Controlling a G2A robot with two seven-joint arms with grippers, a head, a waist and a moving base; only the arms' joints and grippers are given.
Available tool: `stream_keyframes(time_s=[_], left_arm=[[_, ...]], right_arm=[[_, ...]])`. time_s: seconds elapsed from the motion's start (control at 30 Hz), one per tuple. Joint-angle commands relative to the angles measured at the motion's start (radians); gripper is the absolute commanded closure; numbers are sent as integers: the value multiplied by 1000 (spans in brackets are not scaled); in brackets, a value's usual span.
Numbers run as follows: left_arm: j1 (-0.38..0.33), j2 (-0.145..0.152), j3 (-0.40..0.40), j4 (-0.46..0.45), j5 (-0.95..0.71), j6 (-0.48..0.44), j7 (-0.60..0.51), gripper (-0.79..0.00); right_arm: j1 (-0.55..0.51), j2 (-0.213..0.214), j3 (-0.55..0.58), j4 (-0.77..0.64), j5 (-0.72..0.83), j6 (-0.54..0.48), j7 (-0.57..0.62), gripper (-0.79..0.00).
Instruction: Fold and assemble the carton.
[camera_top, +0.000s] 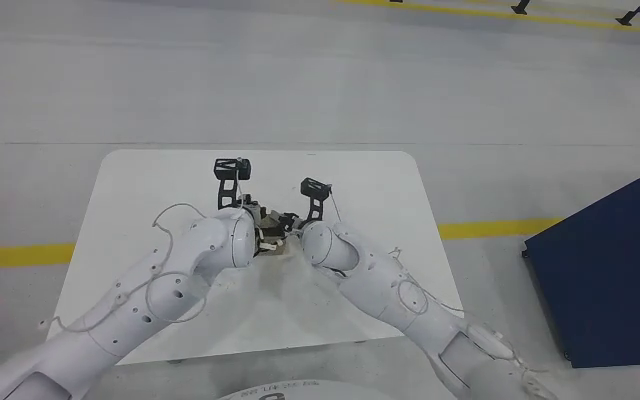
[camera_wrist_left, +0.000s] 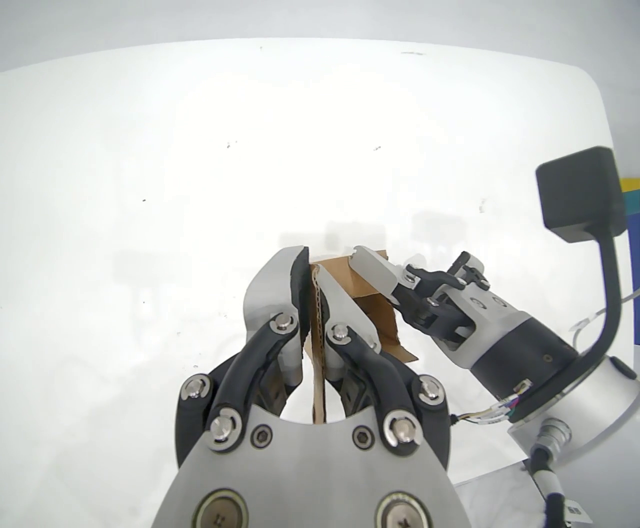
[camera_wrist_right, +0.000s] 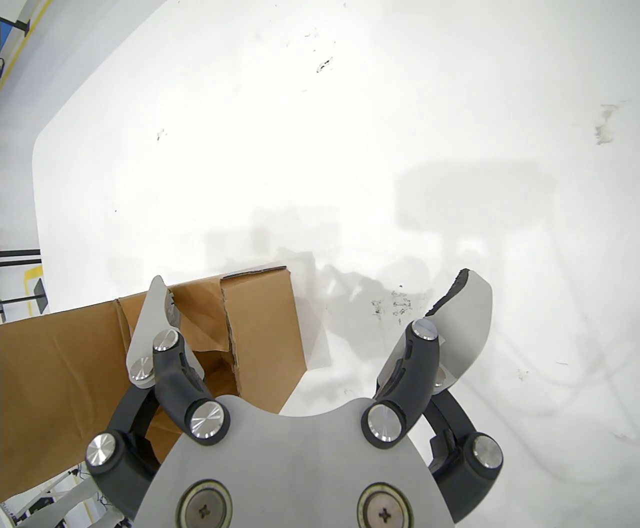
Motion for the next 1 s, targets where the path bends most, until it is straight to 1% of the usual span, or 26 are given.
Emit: stream_keyframes(time_s=[0.0, 0.03, 0.07, 0.1, 0.27, 0.4, 0.43, 0.5, 0.6, 0.67, 0.8, 0.9, 0.97], left_arm=[[6, -2, -8, 1, 2, 0, 7, -363], [10, -3, -12, 3, 5, 1, 13, -505], [12, -4, -16, 3, 9, 3, 22, -751], [16, -6, -21, 4, 11, 4, 31, -785], [35, -13, -48, -2, -8, -2, 59, -785], [52, -18, -82, -12, -45, -4, 88, -785], [56, -20, -93, -15, -57, -6, 98, -785], [66, -22, -116, -18, -83, -8, 119, -785], [81, -26, -151, -19, -131, -16, 147, -785], [91, -28, -172, -18, -162, -25, 162, -785], [106, -31, -199, -11, -195, -41, 184, -785], [112, -33, -217, -9, -210, -47, 194, -785], [117, -33, -230, -13, -224, -50, 196, -785]], right_arm=[[1, -1, -2, 1, -11, -7, 8, -785], [-1, -2, 0, -2, -12, -17, 9, -785], [-6, -2, 6, -6, -10, -30, 9, -785], [-12, 0, 12, -10, -9, -48, 10, -785], [-55, 16, 59, -34, -13, -161, 40, -785], [-75, 27, 82, -47, -46, -185, 85, -785], [-75, 29, 82, -48, -62, -181, 94, -785], [-75, 29, 75, -51, -90, -168, 108, -760], [-70, 26, 65, -53, -122, -143, 122, -776], [-66, 23, 59, -51, -135, -134, 132, -767], [-53, 16, 47, -39, -157, -115, 155, -754], [-38, 9, 34, -26, -171, -85, 172, -720], [-28, 2, 25, -18, -176, -64, 178, -723]])
